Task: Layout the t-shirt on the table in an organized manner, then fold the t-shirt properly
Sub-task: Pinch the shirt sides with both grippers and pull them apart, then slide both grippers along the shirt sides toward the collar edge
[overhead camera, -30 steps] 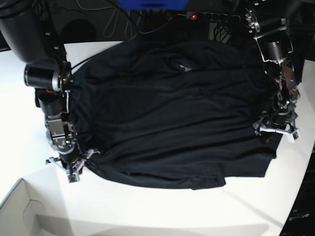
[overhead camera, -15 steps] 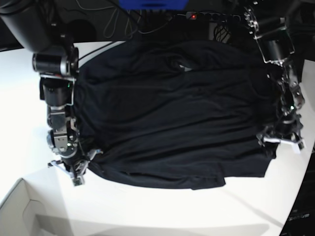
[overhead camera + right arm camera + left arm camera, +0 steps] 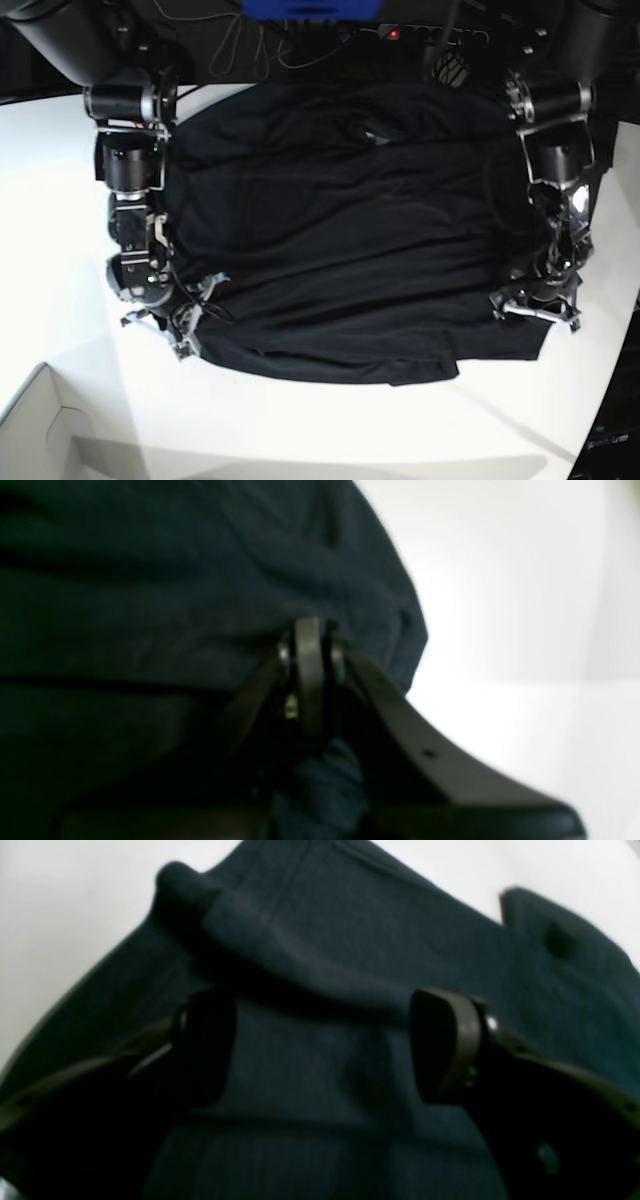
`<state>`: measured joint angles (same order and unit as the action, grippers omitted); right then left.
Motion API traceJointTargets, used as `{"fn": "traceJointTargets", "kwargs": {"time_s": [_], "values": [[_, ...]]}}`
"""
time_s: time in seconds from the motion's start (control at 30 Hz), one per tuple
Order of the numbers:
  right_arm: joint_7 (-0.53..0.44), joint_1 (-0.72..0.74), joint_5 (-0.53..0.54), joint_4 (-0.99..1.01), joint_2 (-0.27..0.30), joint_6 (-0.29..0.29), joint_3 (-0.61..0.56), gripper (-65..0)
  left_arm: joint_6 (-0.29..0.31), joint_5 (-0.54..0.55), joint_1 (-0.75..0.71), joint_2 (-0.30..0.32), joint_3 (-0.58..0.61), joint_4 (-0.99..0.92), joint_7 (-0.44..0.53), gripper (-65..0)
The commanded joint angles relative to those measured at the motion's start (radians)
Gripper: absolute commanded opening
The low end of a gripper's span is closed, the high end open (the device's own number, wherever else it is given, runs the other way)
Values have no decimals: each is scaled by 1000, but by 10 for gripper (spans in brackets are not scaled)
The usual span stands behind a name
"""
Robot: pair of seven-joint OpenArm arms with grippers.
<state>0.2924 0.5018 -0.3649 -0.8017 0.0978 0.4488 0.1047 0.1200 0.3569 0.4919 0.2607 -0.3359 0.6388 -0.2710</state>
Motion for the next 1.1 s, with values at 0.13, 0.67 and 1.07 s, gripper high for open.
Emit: {"fn": "traceJointTargets", "kwargs": {"time_s": [0.13,0.67,1.07], "values": [[-181,74,-3,189,62,-2,2,-617,0,3,60,35,80,-129,151,-129],[-476,203,-3,396,171,-405,0,-613,-4,6,164,27,148,-165,229,-129],[-221,157,-1,104,151,-381,3,-617,-1,12,127,25,148,77,89,-128]]}}
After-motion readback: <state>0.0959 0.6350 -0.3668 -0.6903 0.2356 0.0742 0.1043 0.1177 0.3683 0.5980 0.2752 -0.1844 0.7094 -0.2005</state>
